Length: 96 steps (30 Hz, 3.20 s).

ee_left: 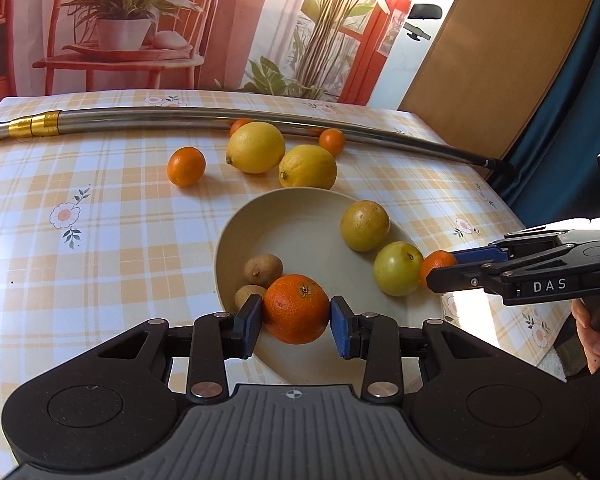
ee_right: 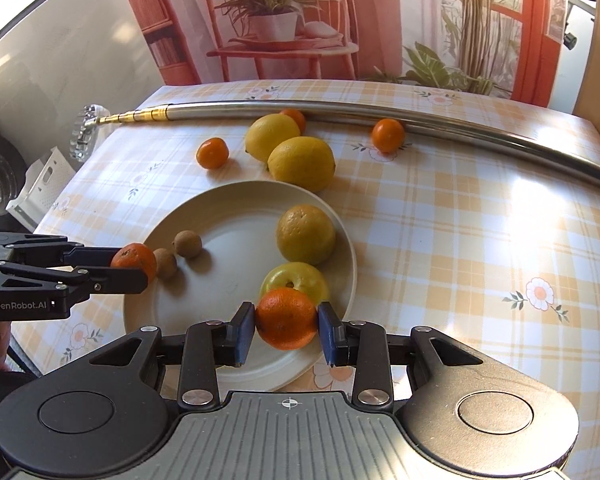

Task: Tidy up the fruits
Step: 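Carry the orange and tangerine over the white plate with both tools, then open both tools to drop the orange and tangerine into the white plate, then move the left tool to another orange on the table and grasp it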

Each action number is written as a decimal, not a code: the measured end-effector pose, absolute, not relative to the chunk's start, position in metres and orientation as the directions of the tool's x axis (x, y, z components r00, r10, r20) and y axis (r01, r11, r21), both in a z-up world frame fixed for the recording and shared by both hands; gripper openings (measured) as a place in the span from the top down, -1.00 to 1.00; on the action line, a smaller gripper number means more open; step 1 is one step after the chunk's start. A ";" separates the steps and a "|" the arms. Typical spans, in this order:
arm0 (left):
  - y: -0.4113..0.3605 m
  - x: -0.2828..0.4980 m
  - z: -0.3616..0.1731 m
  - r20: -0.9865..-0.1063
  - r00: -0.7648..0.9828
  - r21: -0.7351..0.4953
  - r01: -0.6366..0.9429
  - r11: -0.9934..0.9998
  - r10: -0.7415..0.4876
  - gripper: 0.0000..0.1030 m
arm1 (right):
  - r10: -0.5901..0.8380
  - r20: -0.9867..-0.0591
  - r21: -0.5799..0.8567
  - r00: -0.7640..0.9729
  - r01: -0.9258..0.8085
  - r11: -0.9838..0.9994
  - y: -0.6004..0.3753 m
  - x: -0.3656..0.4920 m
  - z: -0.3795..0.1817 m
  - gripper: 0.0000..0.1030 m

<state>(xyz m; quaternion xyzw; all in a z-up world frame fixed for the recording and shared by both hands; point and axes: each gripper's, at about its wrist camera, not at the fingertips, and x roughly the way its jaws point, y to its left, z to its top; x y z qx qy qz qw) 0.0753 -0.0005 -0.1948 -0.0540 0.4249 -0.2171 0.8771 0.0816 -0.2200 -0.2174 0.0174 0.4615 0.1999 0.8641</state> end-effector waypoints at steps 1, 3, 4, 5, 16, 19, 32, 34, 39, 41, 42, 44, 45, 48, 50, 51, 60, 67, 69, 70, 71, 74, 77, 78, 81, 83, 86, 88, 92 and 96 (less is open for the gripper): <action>-0.001 0.075 -0.196 -0.724 0.542 -0.280 0.335 0.900 -0.427 0.25 | 0.363 -0.794 0.215 0.488 -0.333 0.918 -0.219 0.081 -0.219 0.40; -0.002 0.075 -0.198 -0.729 0.535 -0.282 0.333 0.900 -0.426 0.25 | 0.363 -0.802 0.212 0.474 -0.342 0.915 -0.216 0.080 -0.223 0.40; -0.002 0.076 -0.200 -0.732 0.532 -0.282 0.333 0.900 -0.426 0.25 | 0.363 -0.805 0.210 0.470 -0.346 0.914 -0.214 0.080 -0.225 0.40; -0.003 0.076 -0.201 -0.734 0.528 -0.282 0.333 0.900 -0.426 0.25 | 0.364 -0.806 0.211 0.467 -0.348 0.914 -0.213 0.079 -0.226 0.40; -0.003 0.080 -0.208 -0.750 0.517 -0.275 0.326 0.905 -0.414 0.25 | 0.367 -0.820 0.213 0.440 -0.360 0.908 -0.206 0.091 -0.242 0.40; -0.005 0.082 -0.209 -0.750 0.523 -0.261 0.329 0.908 -0.405 0.25 | 0.361 -0.822 0.206 0.441 -0.360 0.910 -0.205 0.092 -0.244 0.40; -0.012 0.088 -0.213 -0.756 0.541 -0.202 0.343 0.917 -0.369 0.25 | 0.347 -0.819 0.195 0.457 -0.346 0.918 -0.208 0.095 -0.246 0.38; -0.013 0.088 -0.214 -0.756 0.542 -0.199 0.344 0.918 -0.367 0.25 | 0.346 -0.819 0.196 0.458 -0.344 0.918 -0.208 0.095 -0.246 0.38; -0.012 0.087 -0.213 -0.754 0.545 -0.198 0.342 0.919 -0.366 0.24 | 0.346 -0.817 0.197 0.462 -0.340 0.920 -0.209 0.094 -0.245 0.37; -0.012 0.086 -0.213 -0.753 0.548 -0.196 0.341 0.920 -0.364 0.24 | 0.344 -0.816 0.196 0.464 -0.338 0.920 -0.209 0.094 -0.245 0.37; -0.012 0.085 -0.213 -0.753 0.550 -0.194 0.340 0.920 -0.362 0.24 | 0.344 -0.816 0.195 0.466 -0.338 0.921 -0.209 0.094 -0.245 0.37; -0.012 0.085 -0.213 -0.751 0.553 -0.192 0.339 0.921 -0.360 0.24 | 0.343 -0.815 0.194 0.468 -0.337 0.921 -0.209 0.093 -0.244 0.37; -0.013 0.084 -0.212 -0.750 0.555 -0.192 0.337 0.922 -0.360 0.24 | 0.342 -0.814 0.193 0.469 -0.337 0.922 -0.209 0.093 -0.244 0.37; -0.012 0.083 -0.212 -0.748 0.559 -0.193 0.333 0.923 -0.358 0.24 | 0.341 -0.812 0.190 0.474 -0.337 0.922 -0.209 0.093 -0.242 0.37; -0.012 0.082 -0.212 -0.746 0.562 -0.193 0.331 0.924 -0.357 0.24 | 0.343 -0.809 0.192 0.478 -0.336 0.922 -0.209 0.092 -0.241 0.37; -0.012 0.081 -0.211 -0.746 0.563 -0.193 0.329 0.924 -0.356 0.24 | 0.344 -0.807 0.194 0.480 -0.334 0.922 -0.210 0.091 -0.241 0.37; -0.013 0.078 -0.209 -0.742 0.576 -0.182 0.321 0.929 -0.344 0.24 | 0.346 -0.789 0.195 0.507 -0.328 0.925 -0.211 0.088 -0.234 0.37; -0.013 0.076 -0.207 -0.741 0.581 -0.176 0.318 0.932 -0.339 0.24 | 0.350 -0.762 0.195 0.545 -0.322 0.927 -0.214 0.090 -0.222 0.37; -0.013 0.075 -0.207 -0.740 0.582 -0.175 0.318 0.932 -0.337 0.24 | 0.349 -0.755 0.195 0.555 -0.319 0.927 -0.216 0.091 -0.219 0.37; -0.013 0.075 -0.207 -0.740 0.582 -0.174 0.317 0.932 -0.337 0.24 | 0.349 -0.753 0.195 0.558 -0.317 0.928 -0.217 0.091 -0.218 0.37; -0.013 0.075 -0.207 -0.740 0.582 -0.174 0.317 0.932 -0.336 0.24 | 0.348 -0.751 0.194 0.562 -0.315 0.929 -0.218 0.091 -0.218 0.37; -0.014 0.075 -0.207 -0.741 0.582 -0.171 0.318 0.932 -0.334 0.24 | 0.345 -0.745 0.194 0.571 -0.309 0.931 -0.220 0.093 -0.215 0.37; -0.013 0.075 -0.206 -0.741 0.583 -0.170 0.318 0.933 -0.334 0.24 | 0.343 -0.736 0.196 0.583 -0.302 0.933 -0.222 0.094 -0.213 0.37; -0.013 0.075 -0.206 -0.741 0.583 -0.170 0.318 0.933 -0.333 0.24 | 0.341 -0.734 0.195 0.587 -0.299 0.934 -0.223 0.094 -0.212 0.37; -0.013 0.075 -0.206 -0.741 0.583 -0.170 0.317 0.933 -0.333 0.24 | 0.339 -0.728 0.199 0.596 -0.289 0.936 -0.226 0.095 -0.211 0.37; -0.013 0.075 -0.206 -0.741 0.583 -0.170 0.317 0.933 -0.333 0.24 | 0.335 -0.723 0.200 0.604 -0.280 0.939 -0.227 0.096 -0.210 0.36; -0.013 0.075 -0.206 -0.739 0.587 -0.168 0.315 0.934 -0.331 0.24 | 0.325 -0.717 0.199 0.617 -0.265 0.943 -0.231 0.097 -0.209 0.35; -0.010 0.075 -0.204 -0.732 0.595 -0.174 0.306 0.936 -0.331 0.24 | 0.320 -0.714 0.200 0.622 -0.257 0.946 -0.233 0.098 -0.209 0.35; -0.001 0.079 -0.199 -0.723 0.619 -0.173 0.268 0.948 -0.307 0.23 | 0.315 -0.708 0.201 0.632 -0.246 0.948 -0.238 0.101 -0.208 0.35; 0.009 0.089 -0.190 -0.715 0.635 -0.190 0.227 0.955 -0.293 0.23 | 0.306 -0.698 0.199 0.648 -0.235 0.951 -0.244 0.105 -0.206 0.35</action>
